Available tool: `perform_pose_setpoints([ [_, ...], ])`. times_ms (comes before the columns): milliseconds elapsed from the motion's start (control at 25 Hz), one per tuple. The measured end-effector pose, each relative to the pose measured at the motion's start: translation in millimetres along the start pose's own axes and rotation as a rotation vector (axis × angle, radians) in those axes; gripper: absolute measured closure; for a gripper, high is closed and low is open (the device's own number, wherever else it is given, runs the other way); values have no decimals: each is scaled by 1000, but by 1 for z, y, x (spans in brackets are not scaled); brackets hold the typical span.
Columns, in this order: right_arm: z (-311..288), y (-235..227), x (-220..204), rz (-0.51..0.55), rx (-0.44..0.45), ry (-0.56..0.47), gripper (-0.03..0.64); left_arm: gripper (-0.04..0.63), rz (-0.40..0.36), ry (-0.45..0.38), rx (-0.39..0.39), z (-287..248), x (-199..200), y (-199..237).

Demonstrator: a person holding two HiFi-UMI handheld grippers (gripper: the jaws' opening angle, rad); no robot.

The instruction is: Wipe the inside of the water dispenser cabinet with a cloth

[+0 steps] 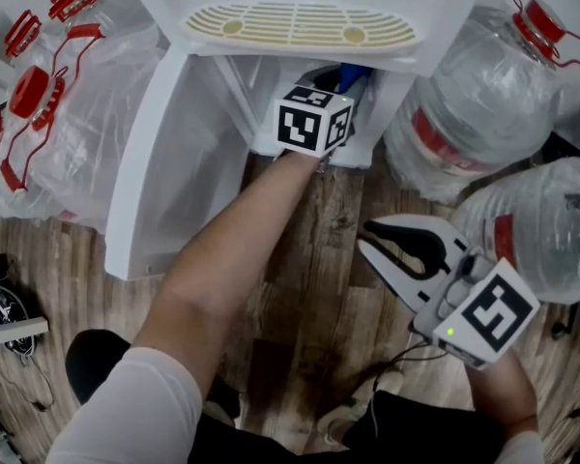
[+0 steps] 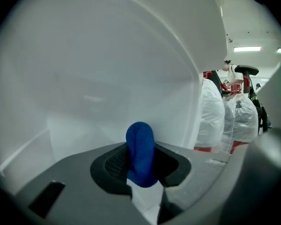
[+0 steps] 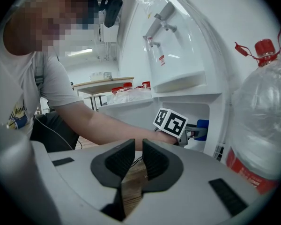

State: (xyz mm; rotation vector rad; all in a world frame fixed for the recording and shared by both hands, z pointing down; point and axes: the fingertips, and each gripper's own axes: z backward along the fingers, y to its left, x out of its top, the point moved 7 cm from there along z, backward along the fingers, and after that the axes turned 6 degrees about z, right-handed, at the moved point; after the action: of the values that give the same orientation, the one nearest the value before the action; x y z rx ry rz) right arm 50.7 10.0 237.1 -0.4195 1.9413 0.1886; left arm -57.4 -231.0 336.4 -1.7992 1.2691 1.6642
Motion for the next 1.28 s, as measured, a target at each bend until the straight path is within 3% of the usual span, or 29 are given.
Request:
perform_pose_setpoints([
  [440, -8, 2, 2, 3, 10, 0, 569, 488, 58, -49, -91, 33, -10, -23],
  [600, -6, 0, 1, 0, 4, -3, 569, 489, 102, -116, -38, 43, 5, -4],
  [840, -4, -1, 0, -3, 2, -2, 569, 489, 56, -124, 9, 20, 35, 8],
  [1280, -2, 1, 1, -3, 6, -5, 569, 489, 34, -161, -86, 27, 37, -26],
])
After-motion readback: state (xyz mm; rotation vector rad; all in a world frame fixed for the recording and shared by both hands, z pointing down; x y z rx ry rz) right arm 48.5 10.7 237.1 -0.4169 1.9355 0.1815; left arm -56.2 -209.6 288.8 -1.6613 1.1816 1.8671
